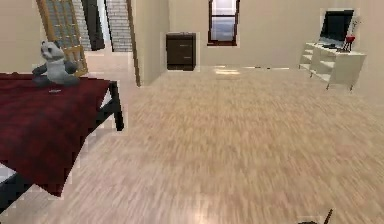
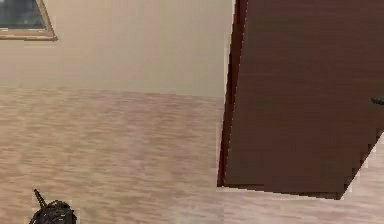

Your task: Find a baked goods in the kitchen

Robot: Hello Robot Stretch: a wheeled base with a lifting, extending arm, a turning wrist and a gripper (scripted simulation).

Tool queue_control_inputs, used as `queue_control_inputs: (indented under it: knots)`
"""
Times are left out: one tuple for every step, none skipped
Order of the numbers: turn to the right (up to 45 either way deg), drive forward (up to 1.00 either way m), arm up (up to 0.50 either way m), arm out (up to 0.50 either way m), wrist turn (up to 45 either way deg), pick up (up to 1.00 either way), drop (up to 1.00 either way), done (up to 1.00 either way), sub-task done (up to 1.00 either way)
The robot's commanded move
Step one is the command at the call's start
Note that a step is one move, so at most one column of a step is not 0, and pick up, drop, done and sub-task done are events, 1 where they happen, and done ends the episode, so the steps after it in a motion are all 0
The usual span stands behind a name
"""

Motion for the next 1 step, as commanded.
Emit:
queue_control_inputs:
  knots:
    - [0.0,0.15,0.0,0.0,0.0,0.0,0.0,0.0,0.0]
